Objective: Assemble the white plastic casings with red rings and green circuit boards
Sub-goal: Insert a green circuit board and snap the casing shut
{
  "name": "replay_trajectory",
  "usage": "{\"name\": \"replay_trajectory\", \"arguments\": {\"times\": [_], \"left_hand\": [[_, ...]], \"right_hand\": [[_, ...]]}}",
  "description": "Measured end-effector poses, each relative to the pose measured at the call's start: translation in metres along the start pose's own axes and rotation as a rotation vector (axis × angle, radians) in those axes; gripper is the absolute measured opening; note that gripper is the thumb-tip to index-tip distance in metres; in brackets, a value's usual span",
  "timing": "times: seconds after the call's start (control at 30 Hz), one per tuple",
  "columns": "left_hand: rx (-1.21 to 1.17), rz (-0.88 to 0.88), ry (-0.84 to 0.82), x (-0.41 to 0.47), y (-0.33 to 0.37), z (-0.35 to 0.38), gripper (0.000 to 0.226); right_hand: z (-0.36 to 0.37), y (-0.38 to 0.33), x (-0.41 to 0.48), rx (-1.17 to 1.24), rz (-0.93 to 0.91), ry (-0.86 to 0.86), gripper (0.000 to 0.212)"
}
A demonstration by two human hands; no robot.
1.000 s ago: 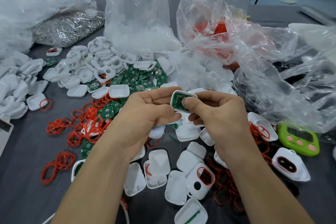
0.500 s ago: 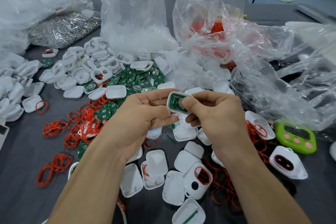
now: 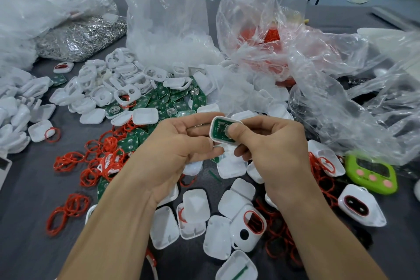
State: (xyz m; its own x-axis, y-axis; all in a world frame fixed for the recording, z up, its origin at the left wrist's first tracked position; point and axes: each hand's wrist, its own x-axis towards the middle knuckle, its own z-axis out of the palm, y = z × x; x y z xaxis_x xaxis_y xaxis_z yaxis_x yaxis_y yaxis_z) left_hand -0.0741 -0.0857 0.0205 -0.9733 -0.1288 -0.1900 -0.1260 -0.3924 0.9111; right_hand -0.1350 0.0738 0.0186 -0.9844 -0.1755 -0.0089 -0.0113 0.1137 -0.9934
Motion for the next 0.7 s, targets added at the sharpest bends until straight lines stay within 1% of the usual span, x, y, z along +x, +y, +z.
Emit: {"name": "replay_trajectory", "arguments": {"times": [0.1, 0.27, 0.33, 0.5, 0.6, 0.7], "left_hand": [[-0.031, 0.001, -0.011, 0.0004, 0.0005, -0.0017, 0.049], [-0.005, -0.003, -0.007, 0.0014, 0.0000, -0.0009, 0.051], [0.008, -0.010, 0.001, 0.0009, 0.0009, -0.0005, 0.047], [-0.013, -0.017, 0.066, -0.0022, 0.0031, 0.0055, 0.026], [0.029, -0.026, 0.099, -0.0027, 0.0032, 0.0077, 0.025], [0.027, 0.002, 0.126, -0.0012, 0.0019, 0.0061, 0.024]], "right_hand": [[-0.0007, -0.0019, -0.0002, 0.040, -0.003, 0.010, 0.013], [-0.0003, -0.0031, -0.0027, 0.020, -0.037, -0.005, 0.013], [0.0003, -0.0035, -0.0034, 0.016, -0.050, -0.018, 0.015], [0.0003, -0.0049, -0.0028, 0.059, -0.042, -0.060, 0.018], [0.0004, -0.0060, -0.0023, 0.094, -0.024, -0.083, 0.022], [0.0004, -0.0064, -0.0024, 0.121, -0.004, -0.102, 0.022]]}}
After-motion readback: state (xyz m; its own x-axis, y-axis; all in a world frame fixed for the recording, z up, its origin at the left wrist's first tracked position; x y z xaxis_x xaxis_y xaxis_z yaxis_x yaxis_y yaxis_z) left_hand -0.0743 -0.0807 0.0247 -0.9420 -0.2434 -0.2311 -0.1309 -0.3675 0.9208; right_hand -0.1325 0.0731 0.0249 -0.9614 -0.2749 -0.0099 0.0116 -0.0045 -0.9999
